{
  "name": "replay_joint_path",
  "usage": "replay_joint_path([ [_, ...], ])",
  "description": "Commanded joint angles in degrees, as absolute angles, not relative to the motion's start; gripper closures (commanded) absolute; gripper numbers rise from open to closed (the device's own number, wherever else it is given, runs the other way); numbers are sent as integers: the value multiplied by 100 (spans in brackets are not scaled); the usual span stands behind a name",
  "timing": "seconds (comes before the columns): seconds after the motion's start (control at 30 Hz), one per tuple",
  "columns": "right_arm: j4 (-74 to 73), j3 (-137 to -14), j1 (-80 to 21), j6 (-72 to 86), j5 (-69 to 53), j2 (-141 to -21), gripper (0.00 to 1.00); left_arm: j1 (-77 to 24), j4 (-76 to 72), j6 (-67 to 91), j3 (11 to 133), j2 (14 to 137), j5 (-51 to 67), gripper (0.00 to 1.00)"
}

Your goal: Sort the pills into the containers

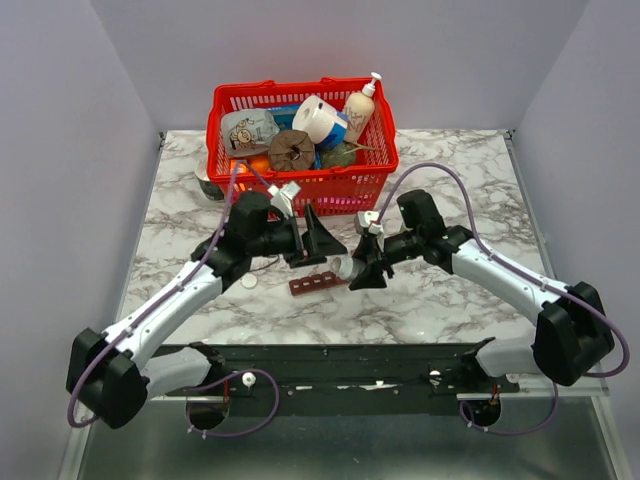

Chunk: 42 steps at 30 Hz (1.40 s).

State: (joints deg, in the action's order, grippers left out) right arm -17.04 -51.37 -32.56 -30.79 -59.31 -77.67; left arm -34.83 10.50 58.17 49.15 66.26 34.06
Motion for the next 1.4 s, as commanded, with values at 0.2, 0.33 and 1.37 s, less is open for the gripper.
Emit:
replay_joint_path([
  [0.2,-1626,-7033,-1964,-1795,-7505,-6943,88,-2083,2125,3458,6600,5178,3438,1],
  [0.33,-1091,-8546,-1284,-346,-7042,-7110,88,-2074,2022,3121,6522,4887,2901,1],
  [1.37,676,-8457,-781,1175,-6165,-6111,98,-2057,1564,2630,5176,4438,2918,1],
])
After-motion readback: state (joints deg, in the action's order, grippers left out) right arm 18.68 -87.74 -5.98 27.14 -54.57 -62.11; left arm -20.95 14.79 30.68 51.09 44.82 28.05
